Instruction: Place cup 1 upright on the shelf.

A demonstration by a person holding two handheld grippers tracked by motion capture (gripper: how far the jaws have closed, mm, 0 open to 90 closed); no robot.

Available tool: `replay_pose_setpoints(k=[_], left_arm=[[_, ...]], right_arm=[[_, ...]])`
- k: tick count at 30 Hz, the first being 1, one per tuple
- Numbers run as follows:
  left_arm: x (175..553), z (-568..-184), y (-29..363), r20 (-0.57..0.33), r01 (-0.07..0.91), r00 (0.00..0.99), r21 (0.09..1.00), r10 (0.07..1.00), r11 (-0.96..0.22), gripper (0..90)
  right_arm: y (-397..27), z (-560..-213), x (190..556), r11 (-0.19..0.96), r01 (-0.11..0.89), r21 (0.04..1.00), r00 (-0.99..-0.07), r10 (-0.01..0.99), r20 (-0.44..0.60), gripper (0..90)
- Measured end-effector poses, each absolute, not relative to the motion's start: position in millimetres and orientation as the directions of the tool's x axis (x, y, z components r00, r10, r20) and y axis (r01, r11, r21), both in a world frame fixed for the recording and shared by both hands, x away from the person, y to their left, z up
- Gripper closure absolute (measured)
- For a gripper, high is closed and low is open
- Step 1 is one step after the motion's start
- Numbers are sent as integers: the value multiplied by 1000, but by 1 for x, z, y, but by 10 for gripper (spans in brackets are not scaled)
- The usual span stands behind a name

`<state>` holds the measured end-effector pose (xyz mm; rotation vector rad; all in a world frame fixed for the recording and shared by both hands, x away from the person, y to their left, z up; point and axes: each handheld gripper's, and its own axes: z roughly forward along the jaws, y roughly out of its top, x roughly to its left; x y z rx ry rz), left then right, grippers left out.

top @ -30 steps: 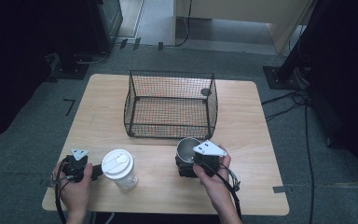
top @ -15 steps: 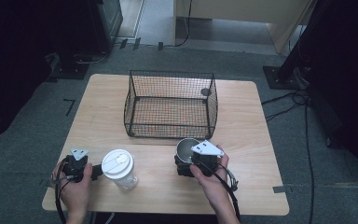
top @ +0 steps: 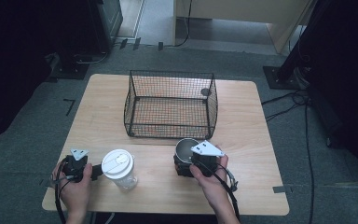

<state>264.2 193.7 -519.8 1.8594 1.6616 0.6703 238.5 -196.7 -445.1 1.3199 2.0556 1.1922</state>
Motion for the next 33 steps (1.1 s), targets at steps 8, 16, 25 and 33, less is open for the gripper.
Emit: replay_pose_setpoints(k=[8, 16, 25, 33], left_arm=[[264, -520, 194, 6, 719, 111, 690, 994, -84, 1], [264, -520, 194, 6, 719, 110, 690, 994, -84, 1], [264, -520, 194, 6, 719, 110, 690, 994, -84, 1], [264, -520, 194, 4, 719, 111, 691, 994, -83, 1]], right_arm=[[-199, -439, 239, 165, 514, 842, -449, 888, 100, 71], [-198, -426, 239, 156, 494, 855, -447, 889, 97, 71], [-198, -416, 242, 152, 473, 868, -451, 888, 90, 71], [-198, -400, 247, 142, 447, 883, -454, 887, 87, 72]])
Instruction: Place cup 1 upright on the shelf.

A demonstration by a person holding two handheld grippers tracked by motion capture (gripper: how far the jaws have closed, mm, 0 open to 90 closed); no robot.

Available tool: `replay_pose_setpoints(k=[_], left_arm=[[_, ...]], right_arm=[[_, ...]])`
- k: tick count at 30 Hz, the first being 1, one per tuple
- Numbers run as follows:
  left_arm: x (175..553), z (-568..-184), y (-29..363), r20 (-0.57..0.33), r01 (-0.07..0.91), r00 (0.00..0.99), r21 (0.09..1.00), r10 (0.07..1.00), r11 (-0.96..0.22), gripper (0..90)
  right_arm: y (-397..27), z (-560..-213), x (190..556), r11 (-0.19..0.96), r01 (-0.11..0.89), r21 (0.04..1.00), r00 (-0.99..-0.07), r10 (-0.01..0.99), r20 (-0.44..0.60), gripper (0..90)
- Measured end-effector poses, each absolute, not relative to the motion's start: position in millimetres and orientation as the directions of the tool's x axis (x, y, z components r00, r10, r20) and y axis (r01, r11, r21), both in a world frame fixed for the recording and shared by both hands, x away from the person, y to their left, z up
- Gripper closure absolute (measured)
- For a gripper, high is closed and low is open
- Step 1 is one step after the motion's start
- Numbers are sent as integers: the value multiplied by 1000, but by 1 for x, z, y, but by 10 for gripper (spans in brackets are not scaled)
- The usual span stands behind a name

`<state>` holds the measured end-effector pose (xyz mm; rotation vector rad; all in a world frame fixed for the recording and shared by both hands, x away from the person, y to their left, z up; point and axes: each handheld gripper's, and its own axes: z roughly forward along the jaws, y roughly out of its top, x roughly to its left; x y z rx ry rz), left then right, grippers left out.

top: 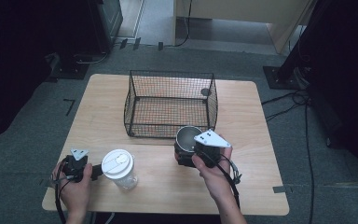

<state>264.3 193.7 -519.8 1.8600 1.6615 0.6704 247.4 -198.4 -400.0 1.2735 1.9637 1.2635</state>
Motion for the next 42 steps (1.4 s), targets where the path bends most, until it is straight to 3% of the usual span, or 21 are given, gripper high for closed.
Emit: replay_pose_setpoints(k=[42], left_arm=[[265, -520, 195, -3, 716, 120, 693, 993, -84, 1]], right_arm=[[-183, -342, 279, 134, 321, 938, -455, 890, 29, 72]])
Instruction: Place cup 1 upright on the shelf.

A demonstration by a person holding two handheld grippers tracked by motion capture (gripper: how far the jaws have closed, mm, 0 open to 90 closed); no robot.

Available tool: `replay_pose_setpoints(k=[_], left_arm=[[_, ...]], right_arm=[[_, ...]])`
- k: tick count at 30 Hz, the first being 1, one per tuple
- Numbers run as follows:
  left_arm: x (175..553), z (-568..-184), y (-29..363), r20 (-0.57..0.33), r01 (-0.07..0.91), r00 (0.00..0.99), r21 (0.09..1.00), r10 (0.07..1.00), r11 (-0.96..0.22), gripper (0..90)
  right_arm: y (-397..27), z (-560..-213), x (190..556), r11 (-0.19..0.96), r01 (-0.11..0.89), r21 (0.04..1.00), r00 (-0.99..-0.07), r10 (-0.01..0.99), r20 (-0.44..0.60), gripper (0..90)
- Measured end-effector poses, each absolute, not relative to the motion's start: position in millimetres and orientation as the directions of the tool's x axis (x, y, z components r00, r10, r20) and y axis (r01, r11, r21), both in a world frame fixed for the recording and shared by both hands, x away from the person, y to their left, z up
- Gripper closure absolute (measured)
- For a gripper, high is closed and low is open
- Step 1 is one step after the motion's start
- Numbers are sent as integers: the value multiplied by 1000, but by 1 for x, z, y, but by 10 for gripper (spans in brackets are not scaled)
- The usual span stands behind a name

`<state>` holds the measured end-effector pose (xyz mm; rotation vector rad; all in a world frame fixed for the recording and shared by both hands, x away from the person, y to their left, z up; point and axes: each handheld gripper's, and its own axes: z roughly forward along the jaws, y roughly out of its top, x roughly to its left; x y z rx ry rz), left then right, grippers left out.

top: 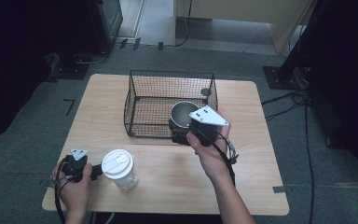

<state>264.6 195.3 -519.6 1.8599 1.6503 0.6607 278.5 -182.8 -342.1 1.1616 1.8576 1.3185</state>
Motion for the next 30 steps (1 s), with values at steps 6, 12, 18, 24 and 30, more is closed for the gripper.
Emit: replay_pose_setpoints(k=[6, 12, 18, 24, 30], left_arm=[[265, -520, 195, -3, 716, 120, 693, 993, -85, 1], [265, -520, 195, -3, 716, 120, 693, 993, -85, 1], [265, -520, 195, -2, 716, 119, 693, 993, -84, 1], [265, -520, 195, -5, 715, 120, 694, 993, -83, 1], [265, -520, 195, -2, 716, 120, 693, 993, -85, 1]], right_arm=[[-182, -340, 283, 118, 292, 949, -448, 894, 27, 72], [-181, -341, 288, 86, 230, 970, -431, 902, 22, 72], [-184, -344, 299, 51, 172, 984, -396, 918, 22, 72], [-187, -347, 313, 41, 137, 990, -382, 924, 14, 72], [-187, -353, 332, 52, 135, 989, -370, 929, 2, 72]])
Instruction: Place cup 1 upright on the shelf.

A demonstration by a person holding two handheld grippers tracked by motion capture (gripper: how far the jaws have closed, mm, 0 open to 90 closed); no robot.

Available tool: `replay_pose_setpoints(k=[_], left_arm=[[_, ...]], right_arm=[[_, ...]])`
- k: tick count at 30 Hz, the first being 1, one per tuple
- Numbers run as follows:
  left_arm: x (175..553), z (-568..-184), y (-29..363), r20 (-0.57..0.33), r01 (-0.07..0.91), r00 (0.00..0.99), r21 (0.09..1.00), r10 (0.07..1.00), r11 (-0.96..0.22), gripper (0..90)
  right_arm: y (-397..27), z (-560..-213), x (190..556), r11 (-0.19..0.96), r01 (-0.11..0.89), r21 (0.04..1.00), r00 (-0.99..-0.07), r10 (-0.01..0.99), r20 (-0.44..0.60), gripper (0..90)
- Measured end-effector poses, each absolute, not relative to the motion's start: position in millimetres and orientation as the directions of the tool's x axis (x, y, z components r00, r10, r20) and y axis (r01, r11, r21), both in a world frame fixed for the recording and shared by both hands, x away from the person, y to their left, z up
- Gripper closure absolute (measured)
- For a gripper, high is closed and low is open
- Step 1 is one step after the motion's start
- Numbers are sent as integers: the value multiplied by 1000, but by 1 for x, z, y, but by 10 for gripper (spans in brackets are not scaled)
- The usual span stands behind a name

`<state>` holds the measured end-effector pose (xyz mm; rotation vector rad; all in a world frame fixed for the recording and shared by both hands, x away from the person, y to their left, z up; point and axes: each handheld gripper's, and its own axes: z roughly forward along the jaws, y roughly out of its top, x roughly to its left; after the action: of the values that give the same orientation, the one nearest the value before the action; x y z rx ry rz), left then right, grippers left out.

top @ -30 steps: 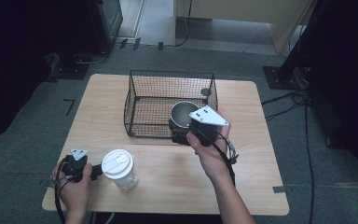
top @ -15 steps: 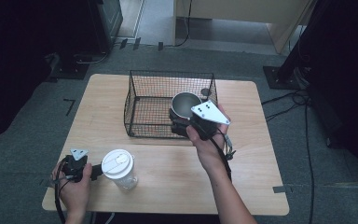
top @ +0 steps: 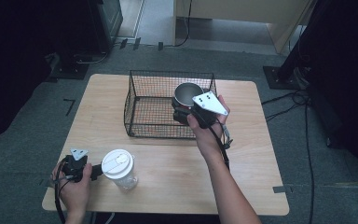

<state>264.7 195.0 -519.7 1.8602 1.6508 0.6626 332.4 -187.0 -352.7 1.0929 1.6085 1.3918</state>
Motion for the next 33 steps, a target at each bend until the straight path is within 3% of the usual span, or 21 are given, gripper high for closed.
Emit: replay_pose_setpoints(k=[12, 33], left_arm=[[265, -520, 195, -6, 715, 120, 695, 993, -82, 1], [265, -520, 195, -5, 716, 120, 694, 993, -83, 1]], right_arm=[[-186, -364, 373, 57, 181, 982, -339, 941, 8, 72], [-185, -400, 436, 77, 366, 927, -311, 949, 44, 72]])
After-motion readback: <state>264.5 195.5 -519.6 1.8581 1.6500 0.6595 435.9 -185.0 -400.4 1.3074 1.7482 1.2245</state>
